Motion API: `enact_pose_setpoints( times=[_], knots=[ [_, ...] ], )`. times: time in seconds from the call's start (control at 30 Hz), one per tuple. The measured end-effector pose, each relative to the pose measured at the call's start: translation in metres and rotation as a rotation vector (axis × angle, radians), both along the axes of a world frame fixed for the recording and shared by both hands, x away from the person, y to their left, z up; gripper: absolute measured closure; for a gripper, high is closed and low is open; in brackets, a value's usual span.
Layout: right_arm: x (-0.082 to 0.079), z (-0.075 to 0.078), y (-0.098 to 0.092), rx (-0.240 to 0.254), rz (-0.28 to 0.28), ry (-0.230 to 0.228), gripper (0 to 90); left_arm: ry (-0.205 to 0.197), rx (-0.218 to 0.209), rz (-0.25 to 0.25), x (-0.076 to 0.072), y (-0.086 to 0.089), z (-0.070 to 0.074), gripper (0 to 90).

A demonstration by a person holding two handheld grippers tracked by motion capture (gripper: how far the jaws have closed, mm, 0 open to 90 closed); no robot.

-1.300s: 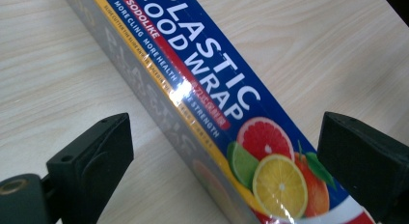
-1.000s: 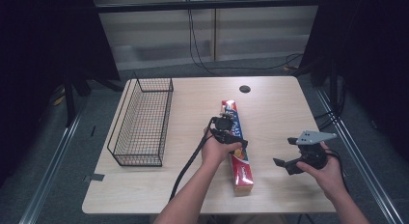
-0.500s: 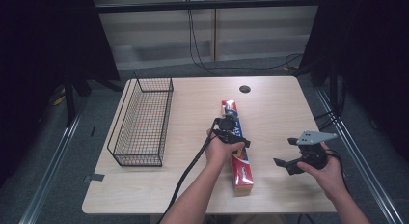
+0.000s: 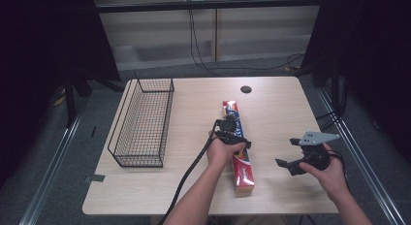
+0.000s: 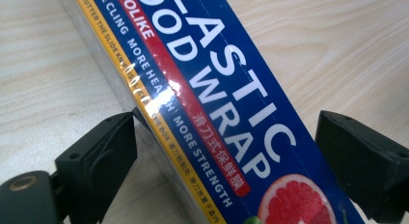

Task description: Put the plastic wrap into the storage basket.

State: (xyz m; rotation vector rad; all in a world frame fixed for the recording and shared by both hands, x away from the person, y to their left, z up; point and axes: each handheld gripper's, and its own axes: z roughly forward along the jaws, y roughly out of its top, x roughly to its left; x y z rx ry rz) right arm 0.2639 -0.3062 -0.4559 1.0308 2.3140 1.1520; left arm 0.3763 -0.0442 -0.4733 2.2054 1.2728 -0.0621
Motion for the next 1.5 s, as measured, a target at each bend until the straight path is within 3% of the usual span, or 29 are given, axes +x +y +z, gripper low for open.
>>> enact_pose_setpoints(
  times=[0.47, 0.77, 1.03, 1.23, 1.5],
  knots=[
    [0.001, 0.000, 0.000, 0.007, 0.000, 0.002, 4.2, 0.052, 0.055, 0.006, 0.001, 0.026, 0.010, 23.1],
    [0.001, 0.001, 0.001, 0.007, -0.001, 0.001, 4.2, 0.054, 0.118, 0.011, 0.003, 0.045, 0.017, 30.4],
    [0.001, 0.001, 0.001, 0.008, -0.002, -0.001, 4.2, 0.055, 0.145, 0.011, 0.006, 0.056, 0.020, 33.6],
    [0.001, 0.001, 0.001, 0.013, -0.004, 0.000, 4.2, 0.061, 0.150, 0.017, 0.006, 0.059, 0.021, 35.1],
    [0.000, 0.001, 0.001, 0.016, 0.002, 0.001, 4.2, 0.055, 0.215, 0.020, 0.007, 0.063, 0.026, 38.5]
  ],
)
